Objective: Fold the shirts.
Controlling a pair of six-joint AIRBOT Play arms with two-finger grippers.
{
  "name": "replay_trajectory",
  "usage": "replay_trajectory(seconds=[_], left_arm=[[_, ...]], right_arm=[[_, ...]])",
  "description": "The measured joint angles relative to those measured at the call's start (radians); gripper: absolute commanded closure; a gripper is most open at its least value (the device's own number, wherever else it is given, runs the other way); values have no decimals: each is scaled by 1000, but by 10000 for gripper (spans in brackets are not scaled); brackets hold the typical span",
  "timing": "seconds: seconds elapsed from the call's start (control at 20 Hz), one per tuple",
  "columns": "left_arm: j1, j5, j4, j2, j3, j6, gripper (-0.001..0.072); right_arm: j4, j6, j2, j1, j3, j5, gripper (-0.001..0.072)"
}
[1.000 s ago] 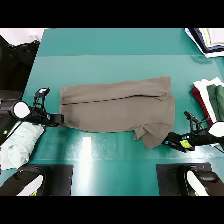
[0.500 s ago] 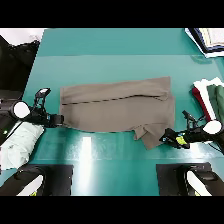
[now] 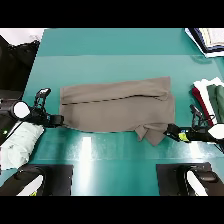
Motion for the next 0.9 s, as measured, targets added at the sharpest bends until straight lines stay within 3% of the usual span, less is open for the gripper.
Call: replay_trajectory(seconds=[0.25, 0.55, 0.7, 0.9], left_arm=[[0, -93, -3, 42, 57, 42, 679], [0, -229, -71, 257, 83, 44, 679], [0, -252, -101, 303, 84, 40, 679], [0, -146, -77, 321, 83, 27, 679]], right_arm=[[-95, -3, 91, -35, 106, 177, 687], [-209, -5, 146, -132, 312, 412, 687], [-219, -11, 110, -146, 377, 432, 687], [-224, -26, -31, -80, 477, 344, 687]])
